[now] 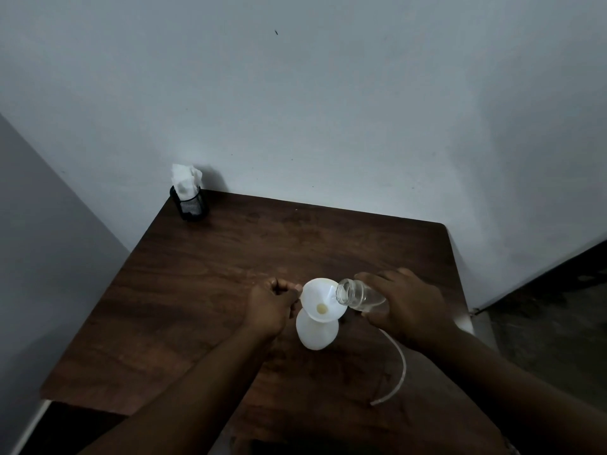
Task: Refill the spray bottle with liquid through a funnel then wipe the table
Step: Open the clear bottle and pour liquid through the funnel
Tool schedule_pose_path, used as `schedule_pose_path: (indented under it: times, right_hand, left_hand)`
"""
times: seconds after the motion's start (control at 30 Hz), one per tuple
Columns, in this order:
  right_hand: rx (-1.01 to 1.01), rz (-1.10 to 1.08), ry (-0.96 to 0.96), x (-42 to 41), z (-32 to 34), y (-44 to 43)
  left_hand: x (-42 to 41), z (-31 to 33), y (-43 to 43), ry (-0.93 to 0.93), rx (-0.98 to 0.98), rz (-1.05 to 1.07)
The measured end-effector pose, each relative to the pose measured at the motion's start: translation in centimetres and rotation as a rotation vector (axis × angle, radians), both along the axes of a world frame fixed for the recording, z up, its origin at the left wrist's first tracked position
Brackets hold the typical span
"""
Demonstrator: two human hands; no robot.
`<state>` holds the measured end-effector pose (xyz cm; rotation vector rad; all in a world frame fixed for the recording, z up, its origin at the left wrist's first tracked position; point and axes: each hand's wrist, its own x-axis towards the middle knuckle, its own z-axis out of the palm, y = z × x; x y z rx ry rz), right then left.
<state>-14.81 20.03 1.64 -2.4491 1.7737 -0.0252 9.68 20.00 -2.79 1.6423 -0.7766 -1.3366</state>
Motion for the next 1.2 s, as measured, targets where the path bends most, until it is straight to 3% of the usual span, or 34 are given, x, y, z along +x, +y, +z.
schedule_pose_path:
  times: [1.2]
  right_hand:
    - [-0.036, 0.051, 0.020, 0.1, -0.1, -0.4]
  left_hand:
    - [0.2, -0.9, -0.1, 0.000, -0.007, 0.029]
